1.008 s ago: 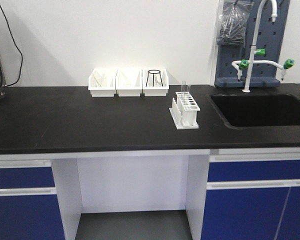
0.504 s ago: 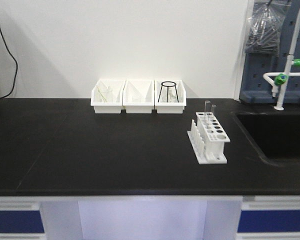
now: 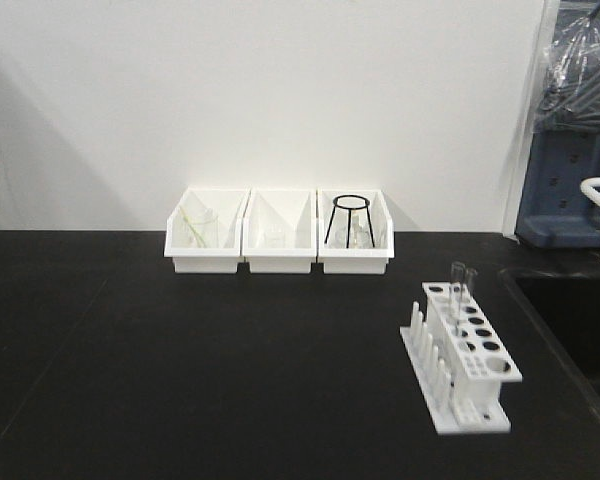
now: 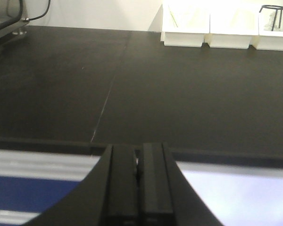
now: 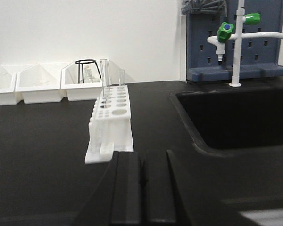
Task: Flip and reinsert test tube from rack
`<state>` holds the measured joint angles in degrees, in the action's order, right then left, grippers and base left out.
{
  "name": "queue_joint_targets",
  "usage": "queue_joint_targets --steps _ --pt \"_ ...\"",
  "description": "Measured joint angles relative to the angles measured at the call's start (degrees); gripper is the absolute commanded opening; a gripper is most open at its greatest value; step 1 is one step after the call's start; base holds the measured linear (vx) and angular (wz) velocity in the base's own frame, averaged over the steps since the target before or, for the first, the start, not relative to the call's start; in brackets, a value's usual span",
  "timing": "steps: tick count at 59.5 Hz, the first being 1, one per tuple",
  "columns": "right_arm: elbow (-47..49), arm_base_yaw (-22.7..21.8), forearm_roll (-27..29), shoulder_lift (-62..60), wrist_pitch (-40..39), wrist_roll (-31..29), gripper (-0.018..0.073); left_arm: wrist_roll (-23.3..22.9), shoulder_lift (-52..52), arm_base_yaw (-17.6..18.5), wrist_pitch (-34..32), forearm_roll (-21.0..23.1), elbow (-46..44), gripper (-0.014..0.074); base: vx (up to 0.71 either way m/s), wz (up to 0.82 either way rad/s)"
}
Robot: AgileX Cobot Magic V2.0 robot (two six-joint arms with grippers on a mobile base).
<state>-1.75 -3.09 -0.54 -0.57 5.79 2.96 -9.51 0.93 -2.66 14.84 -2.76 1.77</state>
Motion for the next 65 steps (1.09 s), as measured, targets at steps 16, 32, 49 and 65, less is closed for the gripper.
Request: queue_joint_targets --steps 16,32,49,65 --pt "0.0 0.0 0.0 0.0 0.0 0.0 -0.0012 0.0 0.0 0.0 0.0 0.0 0.0 -0.0006 0.43 -0.03" --pt "0.0 0.0 0.0 0.0 0.0 0.0 -0.0012 0.0 0.0 0.0 0.0 0.0 0.0 -0.0006 0.34 -0.07" --pt "0.0 0.0 0.0 0.0 0.0 0.0 -0.0012 0.0 0.0 0.0 0.0 0.0 0.0 -0.0006 0.16 -0.1" --pt "0.0 0.0 0.0 0.0 0.0 0.0 -0.0012 0.0 0.0 0.0 0.0 0.0 0.0 -0.0006 0.02 -0.02"
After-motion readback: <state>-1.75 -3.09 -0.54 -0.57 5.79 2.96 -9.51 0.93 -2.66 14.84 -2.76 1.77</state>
